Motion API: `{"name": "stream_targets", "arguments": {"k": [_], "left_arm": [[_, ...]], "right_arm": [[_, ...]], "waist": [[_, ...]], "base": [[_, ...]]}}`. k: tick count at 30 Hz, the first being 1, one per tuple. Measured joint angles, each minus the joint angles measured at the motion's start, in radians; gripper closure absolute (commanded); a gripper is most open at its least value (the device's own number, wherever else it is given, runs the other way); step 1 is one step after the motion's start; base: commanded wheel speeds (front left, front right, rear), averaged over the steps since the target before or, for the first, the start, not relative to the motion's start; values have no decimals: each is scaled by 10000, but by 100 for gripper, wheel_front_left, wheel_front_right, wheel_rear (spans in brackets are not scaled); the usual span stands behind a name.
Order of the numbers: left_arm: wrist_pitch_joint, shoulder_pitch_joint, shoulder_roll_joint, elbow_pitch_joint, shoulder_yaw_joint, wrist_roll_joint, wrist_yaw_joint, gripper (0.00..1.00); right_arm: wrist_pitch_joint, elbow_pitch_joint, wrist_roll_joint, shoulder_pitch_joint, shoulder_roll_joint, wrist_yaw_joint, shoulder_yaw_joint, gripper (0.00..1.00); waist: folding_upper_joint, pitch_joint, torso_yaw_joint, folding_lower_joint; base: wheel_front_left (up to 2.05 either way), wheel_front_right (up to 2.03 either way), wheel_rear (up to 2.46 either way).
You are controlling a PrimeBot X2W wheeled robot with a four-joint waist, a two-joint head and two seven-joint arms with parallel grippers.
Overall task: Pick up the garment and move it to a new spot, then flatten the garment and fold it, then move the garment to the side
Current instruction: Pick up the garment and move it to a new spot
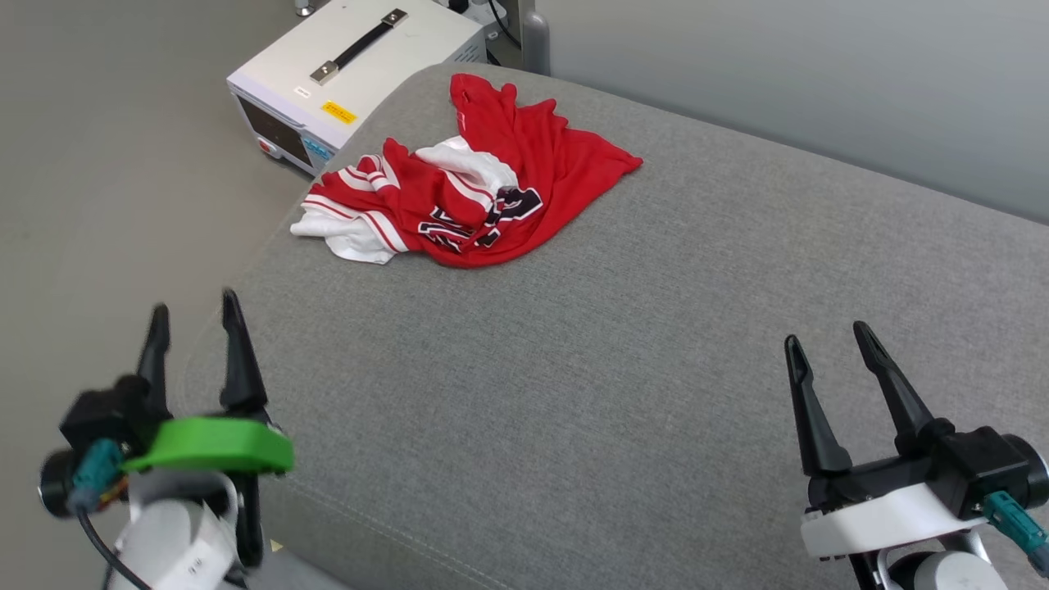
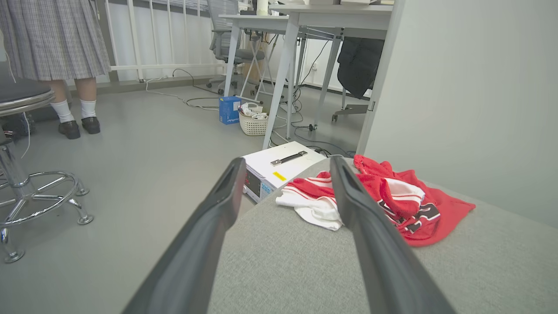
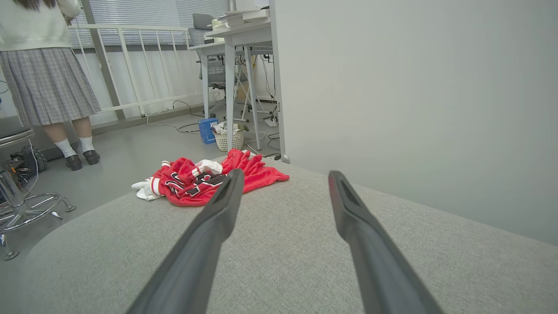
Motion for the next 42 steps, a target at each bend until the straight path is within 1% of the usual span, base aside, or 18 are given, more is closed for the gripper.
{"name": "stream_targets", "arguments": {"k": [4,8,10,12,15,19,21,23,27,32,34,37,42], "left_arm": [[-4,-1632,721,439,157,-33,-451,0],[174,-3182,1496,1009,-82,-167,-679,0],[780,-4075,1912,1256,-199,-437,-757,0],[1373,-4895,2199,1361,-291,-984,-769,0],[2746,-5981,2882,1674,-813,-1469,-840,0],[4895,-7126,3651,2169,-1916,-2410,-842,0],[5639,-7507,3879,2357,-2297,-2907,-844,0],[6658,-7935,4263,2600,-3016,-3361,-844,0],[8245,-8391,4677,2892,-4293,-4149,-844,0],[9743,-8781,4926,3173,-5745,-5168,-844,0],[10138,-8872,5035,3358,-6297,-5354,-844,0],[10464,-8930,5179,3814,-6861,-5593,-844,0],[10489,-9007,5279,4853,-7450,-5614,-844,0]], "right_arm": [[-31,-146,0,-318,-282,0,48,0],[-40,-295,0,-687,-535,0,125,0],[-42,-385,-2,-911,-602,0,163,0],[-42,-489,-4,-1099,-660,0,192,0],[-42,-610,-4,-1352,-756,0,213,0],[-42,-702,-6,-1615,-853,0,247,0],[-44,-746,-13,-1693,-872,0,242,0],[-42,-800,-13,-1793,-899,0,259,0],[-42,-909,-13,-1984,-1030,0,284,0],[-42,-1012,-15,-2198,-1158,0,288,0],[-42,-1070,-15,-2291,-1189,0,284,0],[-42,-1110,-15,-2404,-1206,0,265,0],[-42,-1126,-13,-2497,-1214,0,284,0]], "waist": [[0,347,-209,0],[0,774,-452,0],[0,1034,-618,1],[0,1280,-774,1],[0,1684,-1017,1],[1,2218,-1360,1],[1,2420,-1510,1],[0,2689,-1716,1],[0,3127,-2058,1],[1,3646,-2420,1],[1,3861,-2559,1],[1,4154,-2745,0],[0,4566,-3002,0]], "base": [[0,0,0],[0,0,0],[0,0,0],[0,0,0],[0,0,0],[0,0,0],[0,0,0],[0,0,0],[0,0,0],[0,0,0],[0,0,0],[0,0,0],[0,0,0]]}}
